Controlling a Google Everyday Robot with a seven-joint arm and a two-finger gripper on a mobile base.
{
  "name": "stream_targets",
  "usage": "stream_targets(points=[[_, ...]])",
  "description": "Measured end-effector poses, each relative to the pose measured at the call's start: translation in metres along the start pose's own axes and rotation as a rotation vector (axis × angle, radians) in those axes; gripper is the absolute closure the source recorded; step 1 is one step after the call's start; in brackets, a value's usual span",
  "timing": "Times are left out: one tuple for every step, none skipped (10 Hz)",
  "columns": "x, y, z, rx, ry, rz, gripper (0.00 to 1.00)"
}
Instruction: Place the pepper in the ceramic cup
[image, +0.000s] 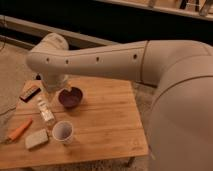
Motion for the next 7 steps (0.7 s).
stream_targets(points=[[-0.008, 0.024, 0.005, -0.001, 0.001, -0.096, 0.35], [-0.019, 0.051, 0.013, -0.007, 0.0, -0.2, 0.35], [-0.038, 0.087, 0.023, -0.021, -0.016, -0.333, 0.35], [-0.051, 0.109, 0.028, -0.027, -0.026, -0.405, 0.35], [-0.061, 0.128, 0.032, -0.035, -0.038, -0.463, 0.35], [-0.063, 0.131, 0.034, -0.03, -0.035, -0.479, 0.35], [-0.063, 0.13, 0.034, -0.03, -0.035, -0.478, 0.35]])
